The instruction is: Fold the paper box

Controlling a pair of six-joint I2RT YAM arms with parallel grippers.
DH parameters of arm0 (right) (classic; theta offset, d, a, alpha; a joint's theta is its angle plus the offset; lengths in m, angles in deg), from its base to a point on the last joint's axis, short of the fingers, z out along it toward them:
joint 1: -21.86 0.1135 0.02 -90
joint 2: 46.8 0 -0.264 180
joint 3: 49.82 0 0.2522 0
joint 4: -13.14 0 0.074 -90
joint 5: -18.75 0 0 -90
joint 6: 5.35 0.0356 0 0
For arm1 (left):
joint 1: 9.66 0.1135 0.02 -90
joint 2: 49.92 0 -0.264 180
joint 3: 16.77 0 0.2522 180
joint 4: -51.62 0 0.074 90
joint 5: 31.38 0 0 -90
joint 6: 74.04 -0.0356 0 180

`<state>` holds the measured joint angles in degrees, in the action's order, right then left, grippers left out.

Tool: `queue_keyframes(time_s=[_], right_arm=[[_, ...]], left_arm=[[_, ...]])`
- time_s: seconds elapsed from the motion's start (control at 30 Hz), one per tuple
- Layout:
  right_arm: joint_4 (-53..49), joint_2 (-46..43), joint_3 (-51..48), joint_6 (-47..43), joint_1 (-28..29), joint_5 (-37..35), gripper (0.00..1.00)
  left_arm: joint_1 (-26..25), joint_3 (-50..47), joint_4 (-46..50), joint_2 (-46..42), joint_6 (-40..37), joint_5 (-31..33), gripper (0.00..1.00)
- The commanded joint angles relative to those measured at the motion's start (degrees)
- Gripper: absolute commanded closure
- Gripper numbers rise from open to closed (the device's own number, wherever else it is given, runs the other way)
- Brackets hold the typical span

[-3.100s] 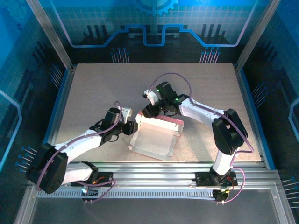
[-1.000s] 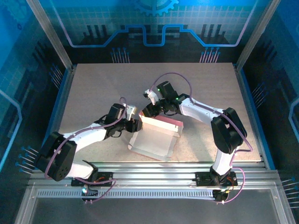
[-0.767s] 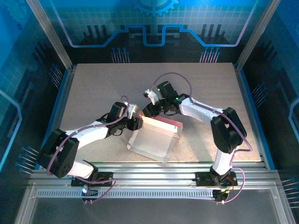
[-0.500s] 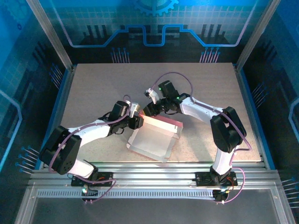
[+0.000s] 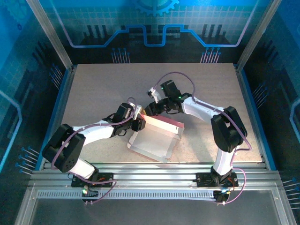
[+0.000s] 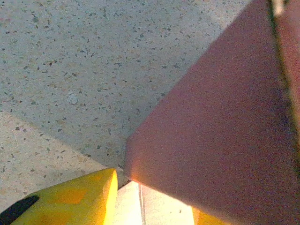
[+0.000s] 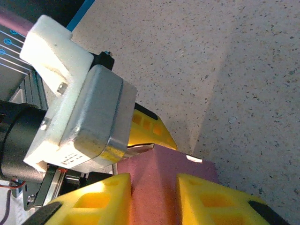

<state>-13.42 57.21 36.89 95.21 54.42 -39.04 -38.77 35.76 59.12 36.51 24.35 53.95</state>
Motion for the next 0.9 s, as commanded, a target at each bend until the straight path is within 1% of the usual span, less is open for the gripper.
queue_keyframes(time_s=[0.0, 0.23, 0.5, 0.63, 0.87], right_arm=[[-1.8, 1.1, 0.3, 0.7, -0.8, 1.7, 0.69], [-1.5, 1.3, 0.1, 1.0, -0.9, 2.4, 0.69], [-1.9, 1.2, 1.7, 2.7, -1.3, 2.9, 0.62], [-2.5, 1.4, 2.0, 2.8, -1.4, 2.9, 0.62], [-2.8, 2.0, 1.9, 2.7, -1.4, 2.9, 0.66]], left_arm=[[-0.3, 1.4, -0.9, 0.5, -1.5, 1.5, 0.56], [-0.3, 2.2, -0.5, 1.5, -1.4, 1.1, 0.59], [-0.6, 2.7, 0.4, 2.0, -2.0, 1.0, 0.6], [-0.6, 2.8, 0.6, 2.2, -2.0, 1.0, 0.62], [-0.7, 3.9, 1.5, 2.6, -2.1, 0.8, 0.68]])
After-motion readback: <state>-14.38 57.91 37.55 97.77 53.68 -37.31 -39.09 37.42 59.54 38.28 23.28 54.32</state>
